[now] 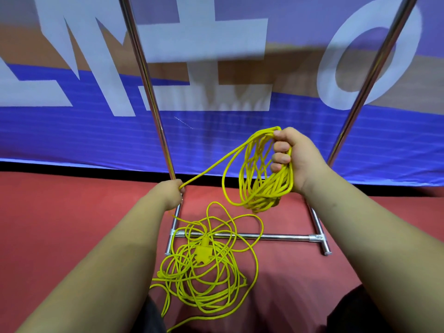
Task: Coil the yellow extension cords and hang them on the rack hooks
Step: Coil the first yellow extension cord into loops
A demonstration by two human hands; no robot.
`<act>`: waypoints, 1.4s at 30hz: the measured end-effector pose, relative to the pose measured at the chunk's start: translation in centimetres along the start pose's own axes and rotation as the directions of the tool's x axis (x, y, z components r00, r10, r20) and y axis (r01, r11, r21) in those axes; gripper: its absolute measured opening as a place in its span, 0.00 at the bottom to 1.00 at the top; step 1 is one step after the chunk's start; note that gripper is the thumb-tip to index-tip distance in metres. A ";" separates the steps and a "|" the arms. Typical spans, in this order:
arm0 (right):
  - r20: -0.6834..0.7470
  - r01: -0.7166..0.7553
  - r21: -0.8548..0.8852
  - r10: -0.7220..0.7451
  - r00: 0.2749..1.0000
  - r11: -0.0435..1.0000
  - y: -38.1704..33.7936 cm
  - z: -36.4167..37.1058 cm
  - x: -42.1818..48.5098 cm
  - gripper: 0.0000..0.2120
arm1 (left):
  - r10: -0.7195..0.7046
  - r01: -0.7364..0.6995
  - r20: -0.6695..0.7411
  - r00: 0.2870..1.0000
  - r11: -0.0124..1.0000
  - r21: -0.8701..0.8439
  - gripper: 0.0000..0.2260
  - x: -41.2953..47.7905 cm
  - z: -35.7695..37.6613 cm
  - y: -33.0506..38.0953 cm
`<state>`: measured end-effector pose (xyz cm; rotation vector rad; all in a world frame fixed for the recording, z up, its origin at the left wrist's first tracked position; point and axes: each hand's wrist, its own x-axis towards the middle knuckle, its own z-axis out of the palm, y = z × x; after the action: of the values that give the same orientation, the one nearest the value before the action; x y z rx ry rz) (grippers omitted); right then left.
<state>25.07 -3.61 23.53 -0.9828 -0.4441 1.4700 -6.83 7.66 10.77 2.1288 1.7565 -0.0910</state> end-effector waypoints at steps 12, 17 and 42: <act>-0.217 0.176 0.178 -0.136 0.967 0.968 -1.9 -2.9 0.0 0.08 | -0.163 0.163 -0.019 0.987 0.986 0.031 0.11 -0.1 1.0 -0.1; -0.245 0.189 0.067 -0.167 0.955 0.980 -1.8 -4.0 0.8 0.03 | 0.099 -0.135 -0.242 0.965 0.981 -0.139 0.13 -1.6 -2.1 3.3; 0.139 -0.037 -0.629 0.160 0.977 0.776 6.0 1.2 -1.7 0.09 | 0.198 -0.421 -0.386 0.901 0.613 -0.669 0.07 -7.6 -7.1 11.4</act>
<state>20.30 -5.91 20.13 -1.4103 -1.0852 1.5456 1.11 1.16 22.35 1.7992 1.1718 0.9163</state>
